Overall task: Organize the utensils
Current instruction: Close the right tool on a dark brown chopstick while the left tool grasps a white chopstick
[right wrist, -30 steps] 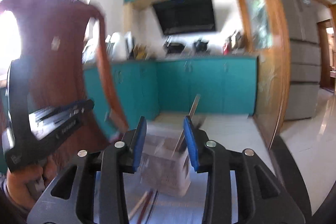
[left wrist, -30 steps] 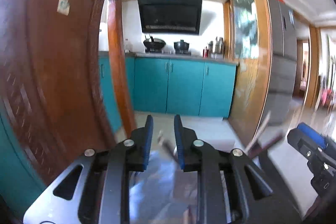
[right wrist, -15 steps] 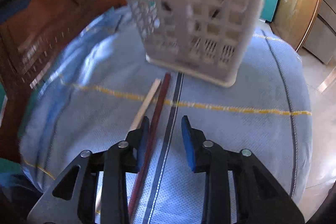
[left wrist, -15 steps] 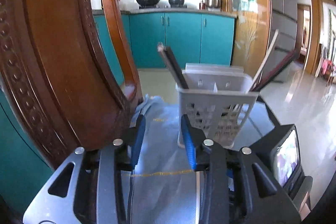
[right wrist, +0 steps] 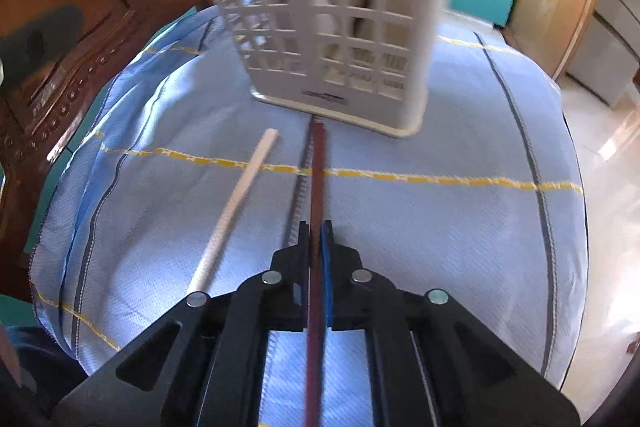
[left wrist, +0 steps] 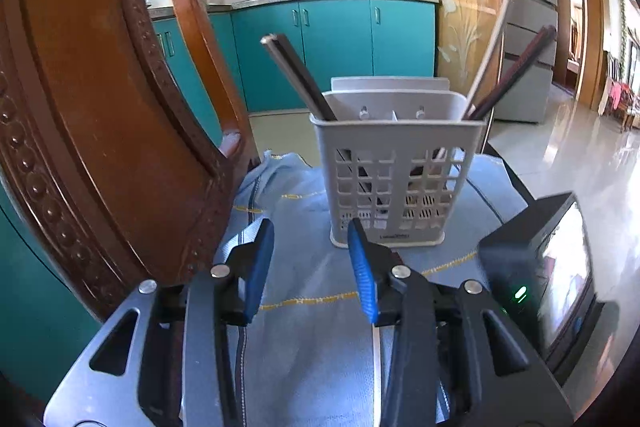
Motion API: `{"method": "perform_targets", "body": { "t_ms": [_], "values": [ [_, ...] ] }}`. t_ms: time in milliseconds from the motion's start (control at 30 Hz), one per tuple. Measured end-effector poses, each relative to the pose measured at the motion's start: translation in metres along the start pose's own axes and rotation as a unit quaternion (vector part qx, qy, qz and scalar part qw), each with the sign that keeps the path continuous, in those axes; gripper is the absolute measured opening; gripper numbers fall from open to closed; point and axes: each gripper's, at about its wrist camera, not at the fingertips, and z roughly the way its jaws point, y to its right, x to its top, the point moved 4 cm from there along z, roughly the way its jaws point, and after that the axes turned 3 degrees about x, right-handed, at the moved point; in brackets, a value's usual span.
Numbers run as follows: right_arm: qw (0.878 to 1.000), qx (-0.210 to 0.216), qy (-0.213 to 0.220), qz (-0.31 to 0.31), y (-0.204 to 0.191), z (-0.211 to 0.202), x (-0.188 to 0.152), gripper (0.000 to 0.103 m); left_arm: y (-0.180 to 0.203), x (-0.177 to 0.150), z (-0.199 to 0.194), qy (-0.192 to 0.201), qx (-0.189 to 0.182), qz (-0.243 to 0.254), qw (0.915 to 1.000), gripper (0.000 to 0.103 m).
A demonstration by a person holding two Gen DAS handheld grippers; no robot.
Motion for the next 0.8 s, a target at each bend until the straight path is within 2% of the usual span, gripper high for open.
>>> {"method": "perform_targets", "body": {
  "t_ms": [267,333,467,667,800],
  "values": [
    [0.997,0.011,-0.009,0.07,0.035,-0.014,-0.016,0.006,0.014,-0.014,0.008,-0.03,-0.012,0.026,0.9991,0.045],
    [0.997,0.007,-0.01,0.074,0.04,-0.013,-0.018,0.006,0.02,-0.02,0.011,-0.046,-0.026,0.029,0.9982,0.047],
    [0.997,0.002,-0.007,0.081,0.043,-0.018,-0.016,0.007,0.036,-0.037,0.022,-0.104,-0.076,0.023,0.9914,0.049],
    [0.996,-0.007,0.028,0.085,0.047,-0.035,-0.008,0.008,0.047,-0.06,0.04,-0.163,-0.086,0.026,0.9825,0.051],
    [0.995,-0.016,0.035,0.088,0.052,-0.041,-0.008,0.01,0.047,-0.069,0.046,-0.186,-0.091,0.018,0.9782,0.053]
  ]
}}
